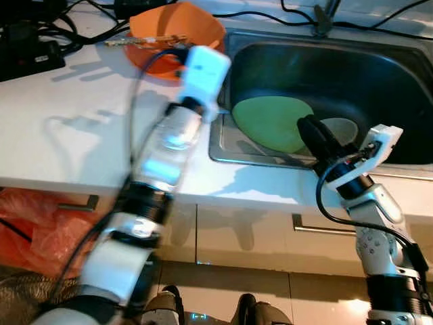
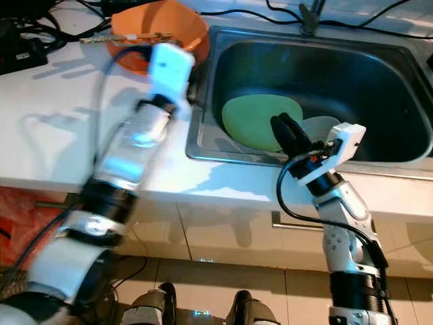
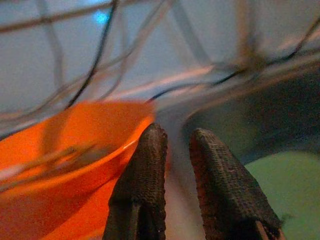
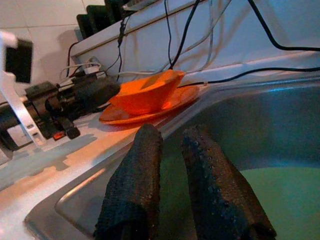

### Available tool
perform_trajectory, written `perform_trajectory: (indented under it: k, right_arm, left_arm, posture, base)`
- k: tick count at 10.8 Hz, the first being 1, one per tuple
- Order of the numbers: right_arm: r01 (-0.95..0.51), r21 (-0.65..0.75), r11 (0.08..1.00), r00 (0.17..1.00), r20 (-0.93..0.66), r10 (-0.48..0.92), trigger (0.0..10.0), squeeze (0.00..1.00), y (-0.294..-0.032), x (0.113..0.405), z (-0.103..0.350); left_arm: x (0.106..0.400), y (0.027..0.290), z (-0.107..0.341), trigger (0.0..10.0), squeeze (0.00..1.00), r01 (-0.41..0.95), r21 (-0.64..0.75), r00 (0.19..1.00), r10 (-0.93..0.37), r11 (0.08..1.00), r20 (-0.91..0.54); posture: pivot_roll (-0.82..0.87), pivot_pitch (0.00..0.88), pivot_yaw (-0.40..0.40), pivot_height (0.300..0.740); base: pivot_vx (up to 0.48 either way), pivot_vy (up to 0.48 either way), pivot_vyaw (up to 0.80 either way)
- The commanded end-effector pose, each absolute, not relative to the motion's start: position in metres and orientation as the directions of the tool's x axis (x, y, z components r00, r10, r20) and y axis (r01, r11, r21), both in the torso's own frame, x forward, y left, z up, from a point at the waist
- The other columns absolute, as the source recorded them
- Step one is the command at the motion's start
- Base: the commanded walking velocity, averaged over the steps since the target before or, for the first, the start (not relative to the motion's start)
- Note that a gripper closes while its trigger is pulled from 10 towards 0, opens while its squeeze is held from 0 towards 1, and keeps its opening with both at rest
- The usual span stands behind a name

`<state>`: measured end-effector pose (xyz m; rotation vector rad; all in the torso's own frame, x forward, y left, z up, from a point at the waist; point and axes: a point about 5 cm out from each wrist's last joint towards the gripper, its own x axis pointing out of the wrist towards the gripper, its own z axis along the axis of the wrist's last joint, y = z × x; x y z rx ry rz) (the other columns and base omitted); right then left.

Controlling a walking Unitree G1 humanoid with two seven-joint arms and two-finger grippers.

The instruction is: Kitchen organization

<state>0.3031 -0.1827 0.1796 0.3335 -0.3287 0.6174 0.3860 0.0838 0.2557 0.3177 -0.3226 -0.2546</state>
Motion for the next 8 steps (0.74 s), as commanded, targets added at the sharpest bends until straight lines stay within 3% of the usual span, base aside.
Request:
perform_trajectory:
  k: [1, 4, 8]
  right_arm:
    - [-0.601, 0.265, 0.754, 0.791, 0.334, 0.513, 10.0, 0.00, -0.178, 0.303, 0.160]
    - [-0.564, 0.262, 0.783, 0.814, 0.338, 0.473, 10.0, 0.00, -0.180, 0.307, 0.162]
    - [-0.569, 0.265, 0.778, 0.810, 0.339, 0.477, 10.0, 0.00, -0.176, 0.310, 0.162]
  left_arm:
    - [0.385, 0.087, 0.255, 10.0, 0.00, 0.167, 0.343, 0.929, -0.264, 0.924, 0.259]
    - [0.387, 0.106, 0.244, 10.0, 0.00, 0.123, 0.215, 0.945, -0.180, 0.969, 0.271]
    - [0.387, 0.121, 0.231, 10.0, 0.00, 0.039, 0.165, 0.982, -0.069, 0.986, 0.177]
  posture:
    - [0.16, 0.200, -0.021, 0.740]
    - [0.14, 0.191, -0.020, 0.740]
    - [0.15, 0.194, -0.027, 0.740]
  base:
    - [0.000, 0.000, 0.00]
    - [0.000, 0.000, 0.00]
    - [0.000, 0.000, 0.00]
